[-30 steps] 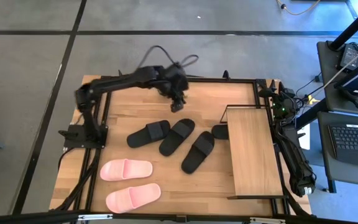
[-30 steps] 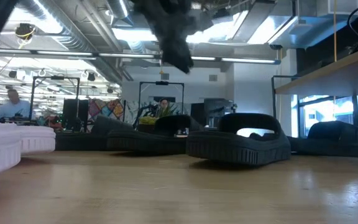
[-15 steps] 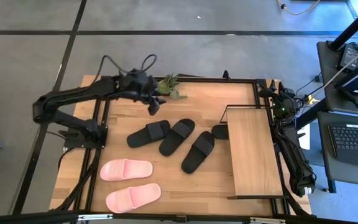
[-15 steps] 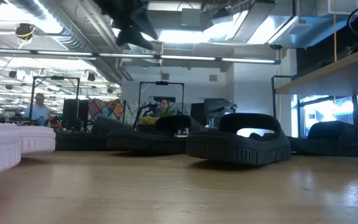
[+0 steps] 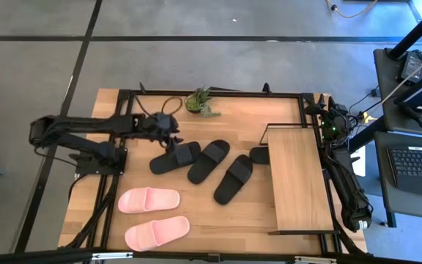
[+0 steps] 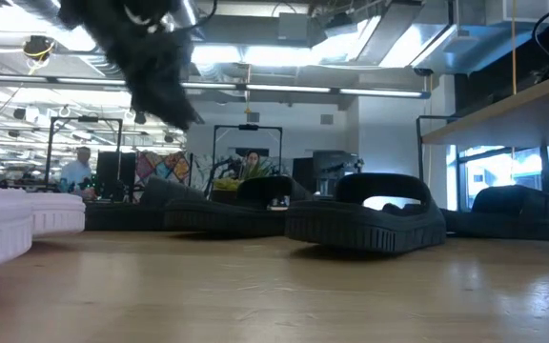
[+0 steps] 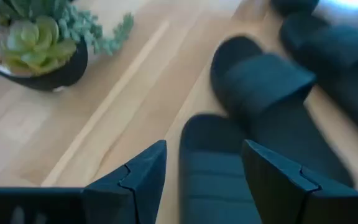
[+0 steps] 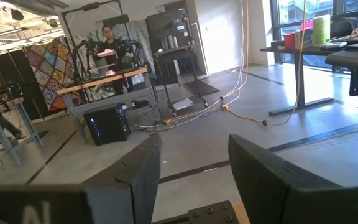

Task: Pick and place slides into the shelf
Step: Put the black slides under the shelf

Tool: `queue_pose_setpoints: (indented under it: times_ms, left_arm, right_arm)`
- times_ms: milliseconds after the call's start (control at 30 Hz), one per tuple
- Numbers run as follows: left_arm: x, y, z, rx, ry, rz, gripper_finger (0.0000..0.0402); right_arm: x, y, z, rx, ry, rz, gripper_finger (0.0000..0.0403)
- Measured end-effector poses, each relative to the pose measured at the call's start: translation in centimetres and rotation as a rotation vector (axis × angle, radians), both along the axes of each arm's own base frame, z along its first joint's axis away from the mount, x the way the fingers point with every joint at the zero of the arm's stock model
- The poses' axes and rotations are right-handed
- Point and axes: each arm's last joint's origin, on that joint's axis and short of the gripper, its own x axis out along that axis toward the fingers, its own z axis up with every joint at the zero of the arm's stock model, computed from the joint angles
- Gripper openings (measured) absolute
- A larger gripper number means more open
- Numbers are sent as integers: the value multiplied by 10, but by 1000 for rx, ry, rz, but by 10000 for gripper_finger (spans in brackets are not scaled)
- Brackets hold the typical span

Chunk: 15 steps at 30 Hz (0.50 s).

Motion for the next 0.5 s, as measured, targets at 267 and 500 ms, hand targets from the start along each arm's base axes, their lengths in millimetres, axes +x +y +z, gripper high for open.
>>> queue_pose_setpoints:
  times_ms: [267,500]
  left_arm:
    - [-4,-23,-27,239,135,-307,199]
    - [-8,-41,-35,448,253,-594,199]
  right_arm:
    - [0,0,0,1,0,0,188]
    - [0,0,0,1,0,0,188]
